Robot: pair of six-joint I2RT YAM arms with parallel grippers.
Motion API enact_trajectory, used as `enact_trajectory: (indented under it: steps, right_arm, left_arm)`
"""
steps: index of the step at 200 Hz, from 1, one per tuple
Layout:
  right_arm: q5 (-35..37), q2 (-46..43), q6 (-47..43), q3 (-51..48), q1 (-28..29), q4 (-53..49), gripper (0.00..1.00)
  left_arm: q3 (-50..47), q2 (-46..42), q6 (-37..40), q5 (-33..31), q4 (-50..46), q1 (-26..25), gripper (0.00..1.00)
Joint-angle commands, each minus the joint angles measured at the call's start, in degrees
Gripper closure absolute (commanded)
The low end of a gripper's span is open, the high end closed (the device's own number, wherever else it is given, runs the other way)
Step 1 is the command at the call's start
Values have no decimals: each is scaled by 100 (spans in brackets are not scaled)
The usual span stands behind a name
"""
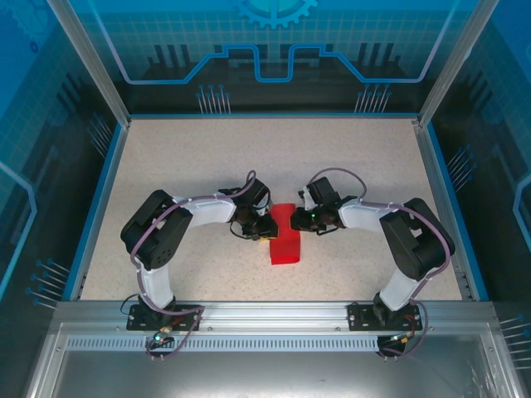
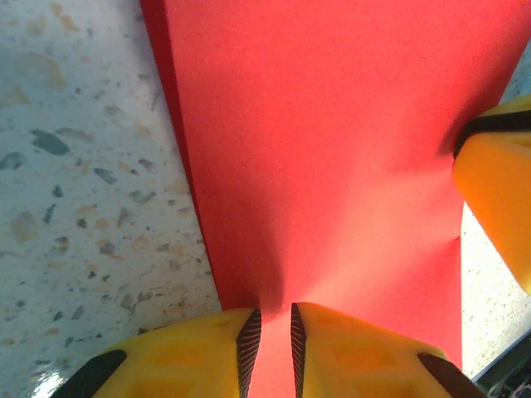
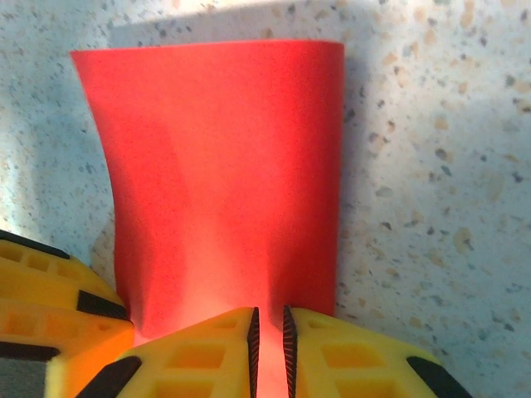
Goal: Fold a paper plane with a square sheet of paper (pick it up from the middle)
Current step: Fold the square sheet of paper in half at the center of the table.
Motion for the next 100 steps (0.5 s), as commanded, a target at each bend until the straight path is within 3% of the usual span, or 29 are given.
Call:
enact_trajectory:
  steps: [1, 100]
  right_arm:
    - [-244, 112, 99, 282, -3, 253, 82]
    - [116, 709, -137, 448, -313, 365, 83]
  left_arm:
    - [-178, 429, 166, -691, -430, -38, 76]
    - [-231, 359, 222, -760, -511, -38, 76]
